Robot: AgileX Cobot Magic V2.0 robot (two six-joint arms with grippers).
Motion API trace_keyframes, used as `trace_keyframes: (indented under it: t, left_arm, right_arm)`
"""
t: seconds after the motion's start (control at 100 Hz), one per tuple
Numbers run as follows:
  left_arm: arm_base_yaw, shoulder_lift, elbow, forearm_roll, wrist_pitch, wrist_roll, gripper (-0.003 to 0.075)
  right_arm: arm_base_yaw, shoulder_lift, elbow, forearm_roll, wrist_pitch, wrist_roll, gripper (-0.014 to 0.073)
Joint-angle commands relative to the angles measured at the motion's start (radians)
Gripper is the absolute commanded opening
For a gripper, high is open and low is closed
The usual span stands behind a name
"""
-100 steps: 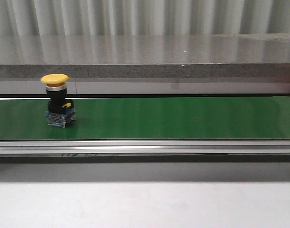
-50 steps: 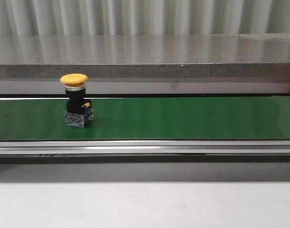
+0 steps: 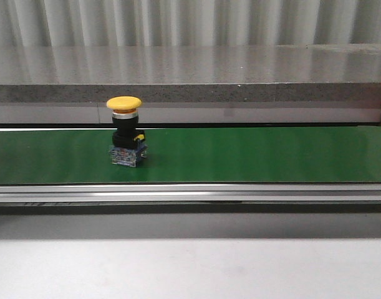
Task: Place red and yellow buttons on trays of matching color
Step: 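Set the red button on the green belt and release it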
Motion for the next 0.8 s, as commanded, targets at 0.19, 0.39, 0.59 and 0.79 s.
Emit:
trace_keyframes:
  t: [0.19,0.39,0.59,0.79]
  left_arm:
    - [-0.007,0.028,-0.036,-0.05,0.0,0.087,0.0051]
    - [-0.007,0.028,-0.036,-0.165,0.009,0.215,0.0561]
    - [-0.012,0.016,-0.036,-0.173,0.023,0.239,0.0687]
    - [-0.052,-0.102,-0.036,-0.174,0.007,0.285,0.0634]
  right_arm:
    - [0.0,-0.014,0.001,-0.011,-0.082,-0.004,-0.0067]
    - [0.0,-0.014,0.001,-0.011,-0.082,-0.004,-0.0067]
    - [0.0,-0.014,0.001,-0.011,-0.082,-0.004,-0.0067]
    - [0.0,-0.014,0.001,-0.011,-0.082,-0.004,-0.0067]
